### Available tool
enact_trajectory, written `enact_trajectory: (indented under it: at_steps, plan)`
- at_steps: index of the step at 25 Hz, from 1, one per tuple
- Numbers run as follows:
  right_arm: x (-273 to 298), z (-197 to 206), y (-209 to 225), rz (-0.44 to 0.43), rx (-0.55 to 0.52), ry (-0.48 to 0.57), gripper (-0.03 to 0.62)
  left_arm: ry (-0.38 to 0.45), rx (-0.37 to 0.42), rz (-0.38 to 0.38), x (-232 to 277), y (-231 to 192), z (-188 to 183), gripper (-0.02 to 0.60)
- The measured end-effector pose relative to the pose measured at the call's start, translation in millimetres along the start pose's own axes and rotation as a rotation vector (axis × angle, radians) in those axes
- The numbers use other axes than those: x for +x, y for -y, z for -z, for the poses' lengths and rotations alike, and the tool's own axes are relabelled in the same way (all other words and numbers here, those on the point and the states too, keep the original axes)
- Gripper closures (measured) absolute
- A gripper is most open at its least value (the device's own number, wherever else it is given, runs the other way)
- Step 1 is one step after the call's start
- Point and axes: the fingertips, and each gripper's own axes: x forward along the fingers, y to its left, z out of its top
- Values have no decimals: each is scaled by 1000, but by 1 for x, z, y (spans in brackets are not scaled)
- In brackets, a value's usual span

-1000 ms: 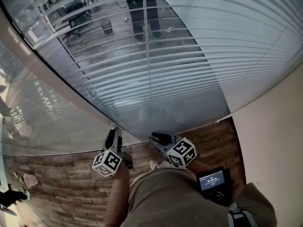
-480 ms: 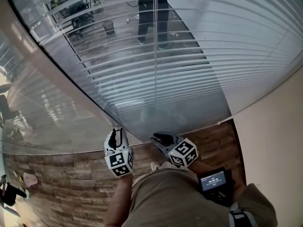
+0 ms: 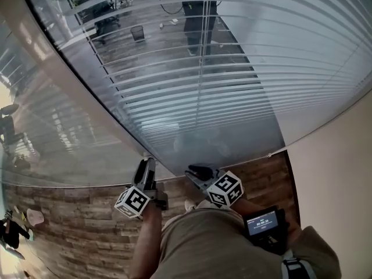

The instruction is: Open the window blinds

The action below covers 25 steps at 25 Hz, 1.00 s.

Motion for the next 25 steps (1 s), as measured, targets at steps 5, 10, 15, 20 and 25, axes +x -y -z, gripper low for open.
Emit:
enact_trajectory:
  at_steps: [5,10,15,20,25]
  plan:
    - [5,-11,-8,-12,-22,-8,505,-28,41,-38,-4,-3,-5,445]
    - [6,-12,-3,-15,-39,-4,505,-53,315,-130,-3,-3,1,445]
    - [6,-2,-4,-22,-31,-10,505,-64,508,-173,-4,-5,5,445]
    - [8,-4,-3,-23,-36,-5,505,-104,686,-197,1,-3,4,443]
    - [7,-2,-3,-19,-32,-6,505,-120,759,-216,1,-2,6,443]
